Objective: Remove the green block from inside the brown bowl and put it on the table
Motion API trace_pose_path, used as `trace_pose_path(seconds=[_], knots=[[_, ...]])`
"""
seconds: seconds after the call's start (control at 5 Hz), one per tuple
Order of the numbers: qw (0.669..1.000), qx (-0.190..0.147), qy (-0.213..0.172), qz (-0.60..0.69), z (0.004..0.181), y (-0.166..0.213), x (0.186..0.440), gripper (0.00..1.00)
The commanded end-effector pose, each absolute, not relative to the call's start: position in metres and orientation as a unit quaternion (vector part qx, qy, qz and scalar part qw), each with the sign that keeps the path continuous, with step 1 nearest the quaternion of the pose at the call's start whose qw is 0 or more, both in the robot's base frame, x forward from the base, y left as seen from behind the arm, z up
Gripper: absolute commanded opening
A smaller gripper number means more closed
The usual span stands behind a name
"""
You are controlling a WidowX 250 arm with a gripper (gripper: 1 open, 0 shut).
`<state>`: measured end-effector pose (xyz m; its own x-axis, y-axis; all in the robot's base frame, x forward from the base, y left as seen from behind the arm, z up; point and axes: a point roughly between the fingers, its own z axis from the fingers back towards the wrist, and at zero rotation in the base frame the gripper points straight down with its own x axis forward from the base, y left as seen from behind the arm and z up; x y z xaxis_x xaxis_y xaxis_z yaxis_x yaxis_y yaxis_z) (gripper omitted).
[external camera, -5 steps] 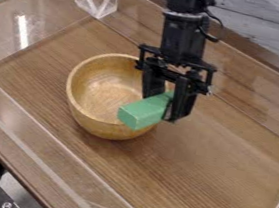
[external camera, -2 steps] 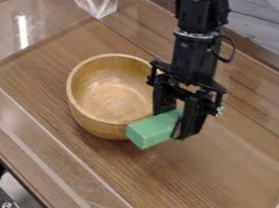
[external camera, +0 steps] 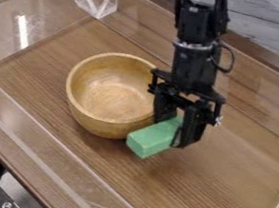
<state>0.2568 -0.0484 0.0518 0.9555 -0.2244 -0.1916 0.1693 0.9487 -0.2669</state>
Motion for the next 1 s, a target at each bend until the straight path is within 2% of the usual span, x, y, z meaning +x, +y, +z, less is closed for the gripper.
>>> trace_pose_path(seconds=[0.0, 0.8], knots=[[0.983, -0.123, 0.085, -0.107, 0.056, -0.052, 0.262, 0.0], [0.982, -0.125, 0.085, -0.112, 0.042, -0.055, 0.26, 0.0]])
